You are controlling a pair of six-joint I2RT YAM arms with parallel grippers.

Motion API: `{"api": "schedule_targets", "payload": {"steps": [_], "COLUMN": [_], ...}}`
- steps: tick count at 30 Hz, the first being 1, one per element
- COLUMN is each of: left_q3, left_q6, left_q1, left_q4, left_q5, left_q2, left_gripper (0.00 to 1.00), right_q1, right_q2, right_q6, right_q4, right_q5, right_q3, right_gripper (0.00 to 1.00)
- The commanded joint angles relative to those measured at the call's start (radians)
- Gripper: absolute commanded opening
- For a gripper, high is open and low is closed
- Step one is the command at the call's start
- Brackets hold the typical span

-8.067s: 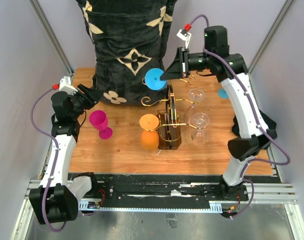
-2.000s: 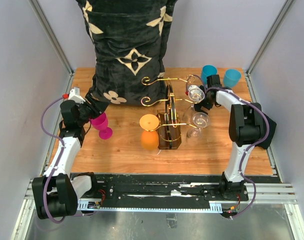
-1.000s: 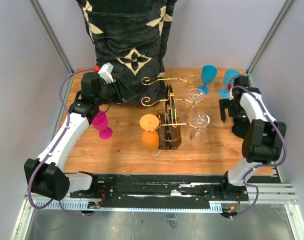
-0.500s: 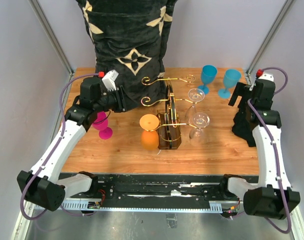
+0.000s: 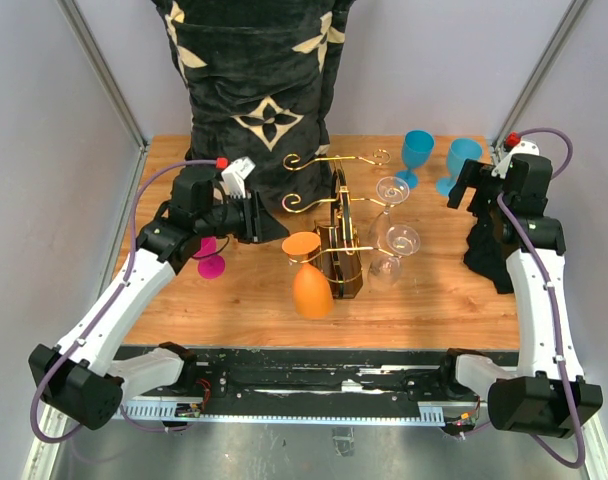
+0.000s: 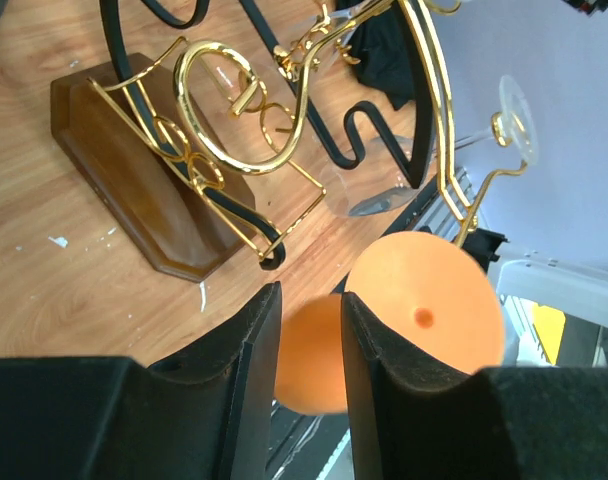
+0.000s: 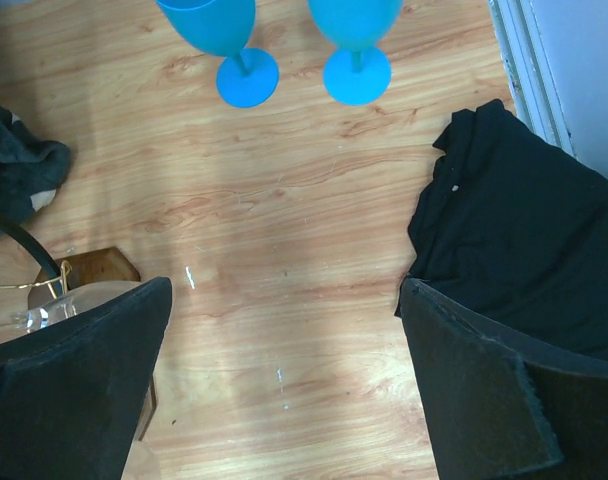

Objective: Take the wine glass off the wine glass rack

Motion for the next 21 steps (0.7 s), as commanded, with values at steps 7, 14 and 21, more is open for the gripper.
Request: {"api": "schedule_targets", "payload": {"steps": [7,14,21], "left_q3": [-0.025,0.003,-0.052], "left_q6": [-0.029,-0.042,-0.141], "left_q1": [-0.027,-0.027,-0.027], "left_q4": [0.015,0.007,0.125], "left_q5": [0.036,-0.026,-0.042], "left_q2": [-0.004,-0.034,-0.071], "left_gripper": [0.32,0.37,0.39], "right_q1": [0.012,0.014,0.016], "right_q2": [-0.013,-0.013,-0.021], "right_q6": [-0.023,-0.021,-0.039], "right_q4": [-0.025,-0.025,-0.034], "right_q5": [-0.016,-0.023,-0.008], "right_q3": [0.024,0.022,0.015], "right_gripper": [0.98,0.99,0.99]}}
